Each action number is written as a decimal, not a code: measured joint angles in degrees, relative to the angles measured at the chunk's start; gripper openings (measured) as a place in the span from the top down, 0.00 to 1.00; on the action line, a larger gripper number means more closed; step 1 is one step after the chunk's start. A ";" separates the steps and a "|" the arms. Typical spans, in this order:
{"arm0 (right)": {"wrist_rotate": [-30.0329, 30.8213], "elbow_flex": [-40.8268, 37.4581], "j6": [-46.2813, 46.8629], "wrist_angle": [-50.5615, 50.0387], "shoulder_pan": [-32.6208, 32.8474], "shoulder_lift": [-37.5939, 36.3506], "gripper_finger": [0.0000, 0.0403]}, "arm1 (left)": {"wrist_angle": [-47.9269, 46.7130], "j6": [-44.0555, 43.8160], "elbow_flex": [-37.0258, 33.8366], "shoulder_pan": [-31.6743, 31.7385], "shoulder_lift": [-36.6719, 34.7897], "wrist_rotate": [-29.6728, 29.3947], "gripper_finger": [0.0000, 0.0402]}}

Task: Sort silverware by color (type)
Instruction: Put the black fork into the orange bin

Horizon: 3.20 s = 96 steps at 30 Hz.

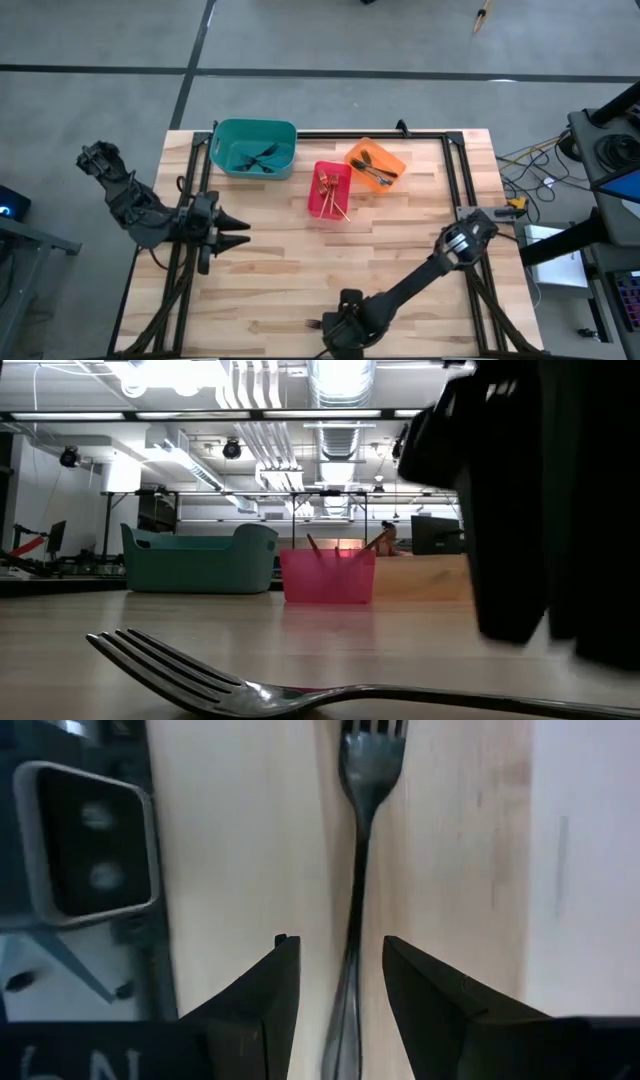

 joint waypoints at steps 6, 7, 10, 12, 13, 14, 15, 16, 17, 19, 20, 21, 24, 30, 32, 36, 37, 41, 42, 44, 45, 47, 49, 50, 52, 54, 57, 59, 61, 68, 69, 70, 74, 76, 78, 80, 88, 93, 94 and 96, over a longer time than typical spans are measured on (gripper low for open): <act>-0.02 0.00 -2.09 5.03 -0.67 1.61 0.67 | -0.12 0.47 -0.02 0.00 0.00 0.00 0.68; -0.01 -0.01 -2.34 5.36 -0.77 1.62 0.67 | -0.13 0.64 -0.02 0.00 0.00 0.00 0.68; 0.03 -1.09 -2.91 7.40 -1.16 1.62 0.67 | -0.12 1.14 -0.02 0.00 0.00 0.00 0.68; -0.02 -2.27 -2.91 8.86 -1.33 1.64 0.67 | -0.12 1.31 -0.02 0.00 0.00 0.00 0.68; -0.02 -2.95 -2.97 10.07 -1.39 1.67 0.67 | -0.12 1.31 -0.02 0.00 0.00 0.00 0.68; -0.06 -3.66 -3.05 11.74 -1.47 1.64 0.67 | -0.12 1.33 -0.02 0.00 0.00 0.00 0.68; 0.24 -4.17 -3.36 14.15 -1.49 1.64 0.67 | -0.10 1.33 -0.02 0.00 0.00 0.00 0.68; 0.36 -4.77 -3.52 15.33 -1.49 1.63 0.67 | -0.11 1.33 -0.02 0.00 0.00 0.00 0.68; 0.58 -5.20 -3.71 16.43 -1.53 1.60 0.67 | -0.16 1.33 -0.02 0.00 0.00 0.00 0.68; 1.06 -6.11 -3.63 18.46 -1.63 1.56 0.67 | -0.19 1.39 -0.02 0.00 -0.02 0.00 0.68; 1.20 -6.41 -3.41 18.97 -1.69 1.54 0.67 | -0.20 1.51 -0.02 0.00 -0.02 0.00 0.68; 1.25 -6.63 -3.20 19.01 -1.76 1.51 0.67 | -0.20 1.53 -0.02 0.00 -0.02 0.00 0.68; 1.96 -7.55 -2.52 19.19 -1.97 1.40 0.67 | -0.25 2.03 -0.02 0.02 -0.02 0.00 0.68; 2.59 -7.85 -4.79 18.96 -3.26 1.40 0.67 | -0.40 2.64 0.00 0.02 -0.04 0.00 0.68; 2.03 -7.90 -5.49 18.73 -3.86 1.40 0.67 | -0.40 2.80 0.00 0.03 -0.04 -0.07 0.68; 0.55 -8.00 -8.67 18.50 -4.88 1.43 0.67 | -0.42 2.78 0.00 0.04 -0.04 -1.32 0.68; 0.60 -8.02 -9.60 18.49 -5.00 1.45 0.68 | -0.42 2.72 0.00 0.04 -0.04 -1.51 0.68; 0.65 -8.04 -10.49 18.53 -5.43 1.49 0.68 | -0.44 2.64 0.02 0.00 -0.07 -1.51 0.68; 0.74 -8.10 -10.51 18.57 -5.52 1.49 0.68 | -0.44 2.64 0.02 0.00 -0.07 -1.51 0.68; 0.79 -8.13 -10.53 18.57 -5.78 1.51 0.68 | -0.44 2.64 0.02 0.00 -0.07 -1.51 0.68; 0.79 -8.13 -10.52 18.55 -5.91 1.51 0.69 | -0.44 2.63 0.02 0.00 -0.07 -1.53 0.68; 0.57 -8.17 -10.63 18.47 -6.34 1.54 0.76 | -0.44 2.62 0.02 0.00 -0.07 -1.52 0.68; -0.19 -8.17 -11.12 18.29 -6.88 1.54 0.87 | -0.44 2.62 0.04 0.00 -0.07 -1.51 0.68; -0.18 -8.20 -11.50 18.33 -7.03 1.54 0.92 | -0.44 2.62 0.04 0.00 -0.07 -1.51 0.68; 0.01 -8.20 -12.09 18.50 -7.32 1.54 0.96 | -0.44 2.62 0.04 0.00 -0.07 -1.51 0.68; -0.13 -8.20 -12.09 18.39 -7.50 1.54 0.97 | -0.44 2.62 0.04 0.00 -0.07 -1.51 0.68; 0.09 -8.21 -12.02 16.54 -7.73 0.81 0.97 | -0.44 2.60 0.04 0.00 -0.07 -1.51 0.68; 0.77 -8.26 -10.96 13.46 -7.98 -0.18 0.97 | -0.44 2.55 0.04 0.00 -0.09 -1.50 0.68; 2.71 -7.84 -9.46 9.90 -8.04 -0.94 0.98 | -0.44 2.38 0.04 0.00 -0.09 -1.49 0.68; 6.25 -6.05 -5.65 1.94 -10.74 -5.87 0.98 | -0.47 2.61 0.09 0.00 -0.11 -1.50 0.68; 6.40 -5.89 -5.12 1.46 -11.63 -6.63 0.98 | -0.47 2.94 0.09 0.00 -0.11 -1.49 0.68; 6.47 -5.84 -4.98 0.86 -12.44 -7.21 0.98 | -0.47 3.21 0.09 0.02 -0.11 -1.51 0.68; 6.33 -5.86 -4.89 0.15 -15.45 -9.78 0.98 | -0.47 4.12 0.09 0.02 -0.11 -2.86 0.68; 5.31 -5.83 -4.30 -0.10 -16.94 -11.96 0.98 | -0.45 4.14 0.09 0.02 -0.19 -3.41 0.68; 4.06 -5.79 -3.16 -0.34 -18.69 -14.23 0.98 | -0.45 4.13 0.09 0.02 -0.32 -3.61 0.68; 2.62 -5.78 -1.72 -0.65 -20.52 -16.46 0.98 | -0.44 4.13 0.09 0.02 -0.39 -3.61 0.68; -1.58 -5.67 -1.57 -2.24 -29.26 -23.35 0.98 | -0.51 5.35 0.09 0.04 -0.33 -6.50 0.68; -2.35 -5.68 -7.40 -7.39 -36.05 -24.37 0.98 | -0.47 6.10 0.09 0.79 -0.53 -14.27 0.68; -2.36 -5.68 -9.56 -9.02 -37.38 -24.51 0.98 | -0.52 6.12 0.09 1.24 -0.64 -15.38 0.68; -2.43 -5.68 -14.85 -11.46 -40.04 -24.64 0.98 | -0.49 6.43 0.09 2.46 -0.98 -16.53 0.68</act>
